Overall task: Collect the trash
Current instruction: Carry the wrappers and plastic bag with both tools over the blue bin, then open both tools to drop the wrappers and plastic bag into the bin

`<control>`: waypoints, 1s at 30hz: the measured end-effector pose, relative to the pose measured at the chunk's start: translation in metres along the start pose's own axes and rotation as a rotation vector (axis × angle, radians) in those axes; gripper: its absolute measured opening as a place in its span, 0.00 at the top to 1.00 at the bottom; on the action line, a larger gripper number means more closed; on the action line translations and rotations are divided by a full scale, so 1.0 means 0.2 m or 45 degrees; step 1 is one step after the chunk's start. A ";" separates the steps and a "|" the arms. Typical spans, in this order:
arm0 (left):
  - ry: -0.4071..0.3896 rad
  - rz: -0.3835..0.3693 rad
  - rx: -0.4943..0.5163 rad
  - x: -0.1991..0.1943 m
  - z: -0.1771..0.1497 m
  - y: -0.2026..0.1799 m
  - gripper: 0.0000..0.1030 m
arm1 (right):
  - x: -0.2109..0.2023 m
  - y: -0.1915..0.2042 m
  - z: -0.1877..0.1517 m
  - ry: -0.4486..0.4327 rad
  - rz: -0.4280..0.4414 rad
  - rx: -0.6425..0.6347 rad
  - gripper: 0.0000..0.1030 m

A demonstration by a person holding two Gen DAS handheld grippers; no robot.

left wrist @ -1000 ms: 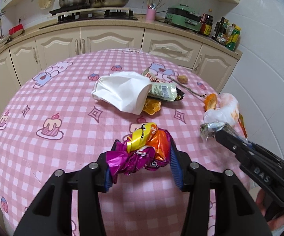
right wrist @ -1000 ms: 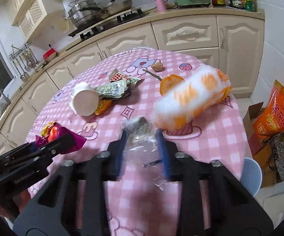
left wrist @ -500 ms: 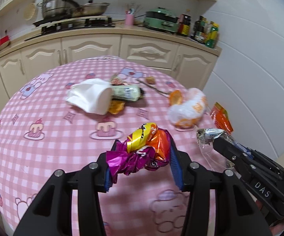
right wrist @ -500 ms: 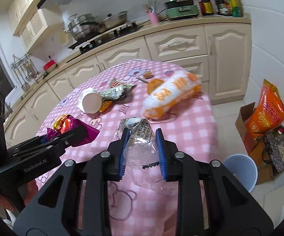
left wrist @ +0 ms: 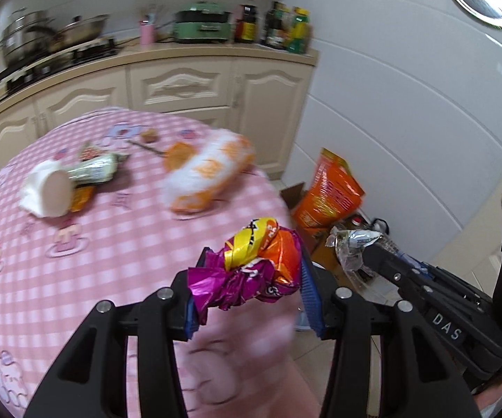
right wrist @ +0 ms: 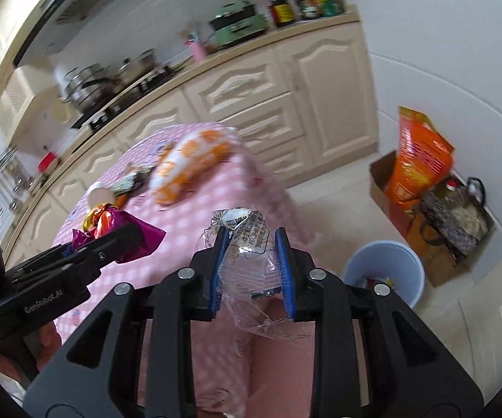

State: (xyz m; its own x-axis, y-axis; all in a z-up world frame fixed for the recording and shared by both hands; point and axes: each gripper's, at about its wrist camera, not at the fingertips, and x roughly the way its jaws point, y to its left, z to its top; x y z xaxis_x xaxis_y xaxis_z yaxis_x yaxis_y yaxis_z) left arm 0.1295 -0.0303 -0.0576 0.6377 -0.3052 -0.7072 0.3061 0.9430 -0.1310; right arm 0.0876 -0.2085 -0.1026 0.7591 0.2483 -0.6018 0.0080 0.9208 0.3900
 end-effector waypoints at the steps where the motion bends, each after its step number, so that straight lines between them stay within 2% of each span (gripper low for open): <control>1: 0.011 -0.014 0.019 0.02 0.00 -0.05 0.55 | -0.01 -0.04 0.00 0.000 -0.012 0.018 0.74; 7: 0.097 -0.066 0.130 0.19 0.00 -0.30 0.55 | -0.03 -0.33 -0.05 0.017 -0.092 0.149 0.74; 15: 0.292 -0.107 0.266 0.51 -0.05 -0.60 0.55 | 0.01 -0.66 -0.13 0.075 -0.169 0.320 0.74; 22: 0.462 -0.100 0.286 0.81 -0.10 -0.75 0.55 | 0.11 -0.87 -0.14 0.155 -0.220 0.402 0.74; 27: 0.512 -0.088 0.282 0.98 -0.08 -0.83 0.53 | 0.12 -0.99 -0.13 0.188 -0.253 0.430 0.74; 29: 0.544 -0.066 0.265 1.04 -0.08 -0.84 0.44 | 0.13 -1.02 -0.13 0.190 -0.265 0.435 0.74; 30: 0.558 -0.067 0.253 1.06 -0.07 -0.84 0.43 | 0.13 -1.04 -0.12 0.191 -0.272 0.437 0.74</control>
State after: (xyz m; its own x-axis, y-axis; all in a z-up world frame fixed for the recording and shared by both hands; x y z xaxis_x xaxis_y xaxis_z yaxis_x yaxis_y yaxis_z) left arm 0.2034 -0.2510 -0.1962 0.2731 -0.2266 -0.9349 0.4859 0.8713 -0.0692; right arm 0.0893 -0.3856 -0.2158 0.6141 0.1271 -0.7789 0.3903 0.8089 0.4397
